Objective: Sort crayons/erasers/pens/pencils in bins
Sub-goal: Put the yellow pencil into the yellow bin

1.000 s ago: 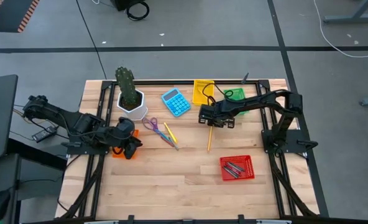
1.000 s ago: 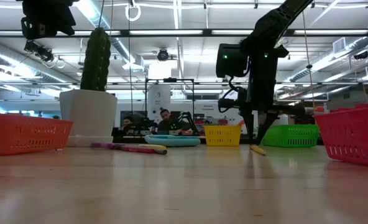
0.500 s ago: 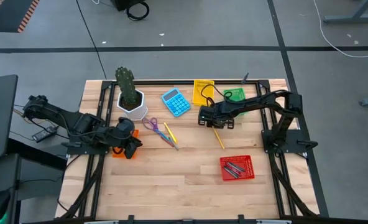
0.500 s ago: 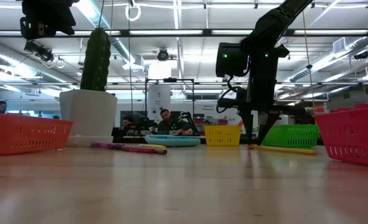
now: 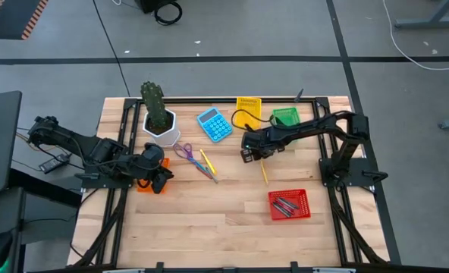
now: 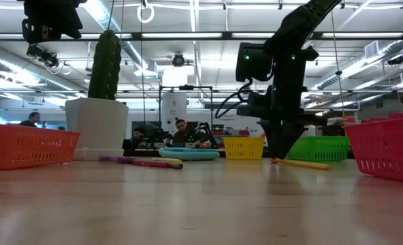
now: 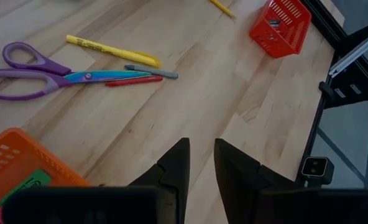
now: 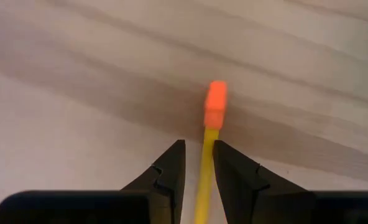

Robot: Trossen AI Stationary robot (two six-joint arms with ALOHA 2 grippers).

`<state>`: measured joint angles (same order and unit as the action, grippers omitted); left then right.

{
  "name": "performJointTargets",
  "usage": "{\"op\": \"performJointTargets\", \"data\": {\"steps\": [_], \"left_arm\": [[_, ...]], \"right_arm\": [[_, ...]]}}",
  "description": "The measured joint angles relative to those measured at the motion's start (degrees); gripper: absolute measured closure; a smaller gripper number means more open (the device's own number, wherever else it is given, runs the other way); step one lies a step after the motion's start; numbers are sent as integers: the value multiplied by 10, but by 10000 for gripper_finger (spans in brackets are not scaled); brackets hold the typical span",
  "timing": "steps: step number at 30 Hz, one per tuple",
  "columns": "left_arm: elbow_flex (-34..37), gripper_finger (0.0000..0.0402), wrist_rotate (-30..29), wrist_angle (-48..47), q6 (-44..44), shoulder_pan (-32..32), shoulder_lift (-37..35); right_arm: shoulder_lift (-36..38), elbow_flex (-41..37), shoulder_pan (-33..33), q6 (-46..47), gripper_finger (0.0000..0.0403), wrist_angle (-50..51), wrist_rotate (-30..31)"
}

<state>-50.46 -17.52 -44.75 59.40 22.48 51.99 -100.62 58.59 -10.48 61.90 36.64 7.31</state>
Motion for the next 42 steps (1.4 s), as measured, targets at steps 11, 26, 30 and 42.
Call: {"op": "performJointTargets", "data": {"steps": [11,26,30,42], "left_arm": [[0,320,12,-1,2,1,0],[0,328,16,-1,30,38,0],[0,330,16,-1,31,42,0],[0,327,15,0,30,42,0]], "right_arm": [[-43,4,33,17,313,2,-10],[-40,1,32,52,370,5,22],[-40,1,31,52,370,4,23],[-45,100,30,-11,370,52,7]]}}
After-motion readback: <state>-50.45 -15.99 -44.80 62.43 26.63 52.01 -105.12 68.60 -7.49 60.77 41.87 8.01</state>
